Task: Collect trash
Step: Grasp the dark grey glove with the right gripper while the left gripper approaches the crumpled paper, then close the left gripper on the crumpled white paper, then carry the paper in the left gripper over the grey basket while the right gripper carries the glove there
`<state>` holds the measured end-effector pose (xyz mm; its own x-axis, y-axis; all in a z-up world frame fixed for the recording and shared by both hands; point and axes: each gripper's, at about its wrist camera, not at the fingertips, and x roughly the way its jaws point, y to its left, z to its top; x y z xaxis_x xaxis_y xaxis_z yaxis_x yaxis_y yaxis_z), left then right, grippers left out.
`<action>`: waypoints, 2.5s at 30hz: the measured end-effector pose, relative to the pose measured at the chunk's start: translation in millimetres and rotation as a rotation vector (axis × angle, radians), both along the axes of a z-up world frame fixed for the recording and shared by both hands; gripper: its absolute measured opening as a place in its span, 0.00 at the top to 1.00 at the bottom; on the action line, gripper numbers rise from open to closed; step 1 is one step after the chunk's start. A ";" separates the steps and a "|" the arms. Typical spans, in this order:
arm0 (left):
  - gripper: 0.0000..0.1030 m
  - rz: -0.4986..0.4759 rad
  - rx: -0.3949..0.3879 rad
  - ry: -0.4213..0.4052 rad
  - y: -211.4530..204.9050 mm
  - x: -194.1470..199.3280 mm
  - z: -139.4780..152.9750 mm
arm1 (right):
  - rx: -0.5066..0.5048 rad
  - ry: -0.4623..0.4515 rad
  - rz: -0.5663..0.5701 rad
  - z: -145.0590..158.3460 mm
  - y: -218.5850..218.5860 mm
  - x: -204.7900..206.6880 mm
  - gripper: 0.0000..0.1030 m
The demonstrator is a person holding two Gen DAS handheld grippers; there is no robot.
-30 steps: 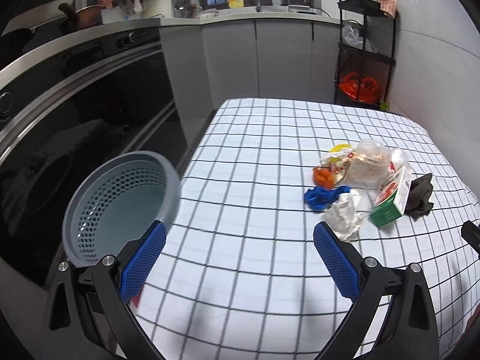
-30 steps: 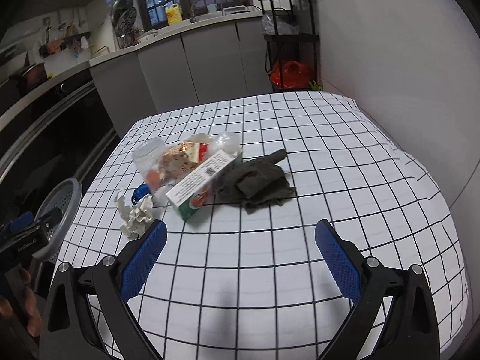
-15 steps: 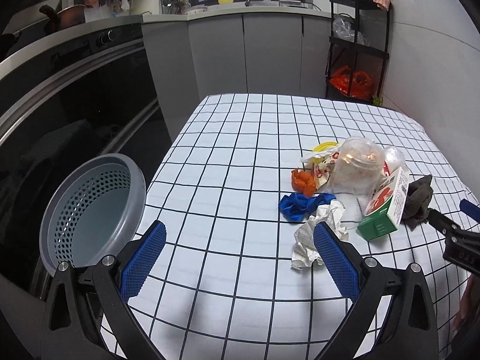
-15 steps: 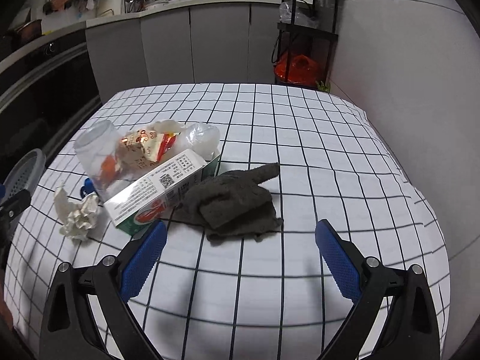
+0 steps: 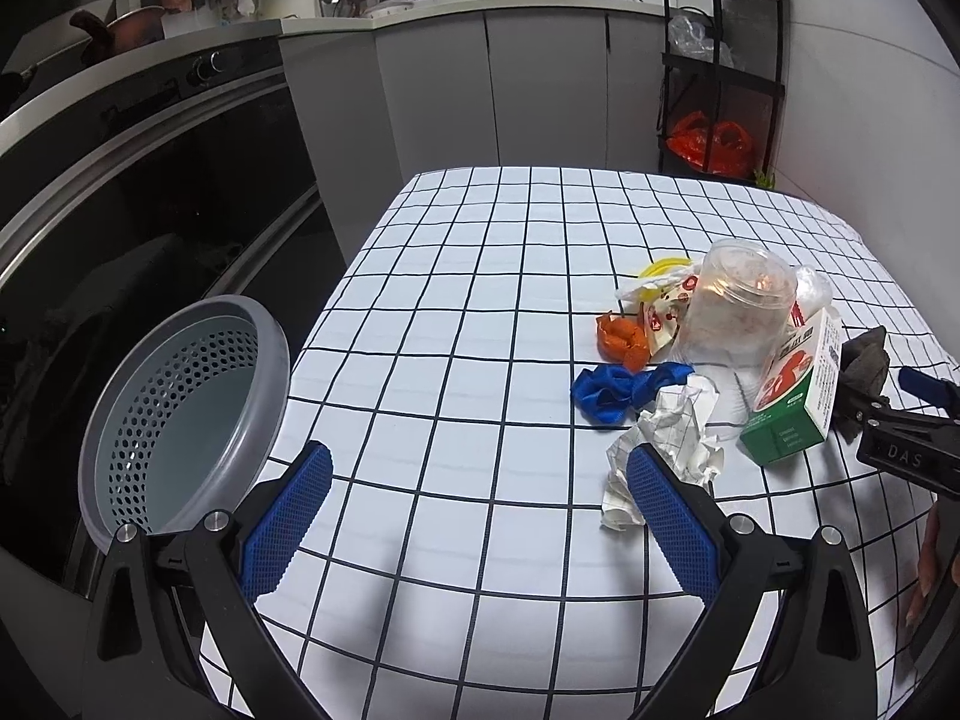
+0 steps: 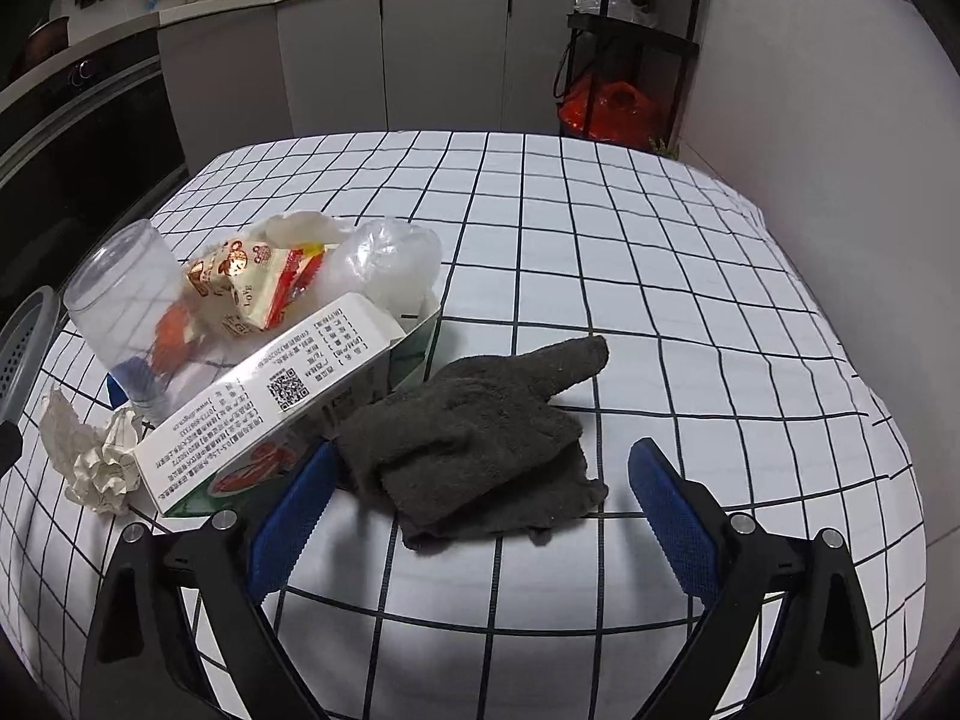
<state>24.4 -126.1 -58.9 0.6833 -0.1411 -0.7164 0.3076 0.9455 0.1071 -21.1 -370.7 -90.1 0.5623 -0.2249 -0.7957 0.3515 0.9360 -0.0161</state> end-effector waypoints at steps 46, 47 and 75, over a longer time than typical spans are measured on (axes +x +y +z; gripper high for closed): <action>0.61 -0.121 -0.034 0.094 -45.1 0.4 -35.7 | 0.145 -0.140 -0.052 51.2 -15.9 -48.6 0.64; 0.63 -0.120 -0.037 0.089 -42.4 -1.9 -32.8 | 0.145 -0.142 -0.053 51.6 -15.5 -49.7 0.64; 0.65 0.094 -0.061 -0.119 150.7 12.4 73.2 | 0.133 -0.252 0.301 105.8 173.0 -17.7 0.64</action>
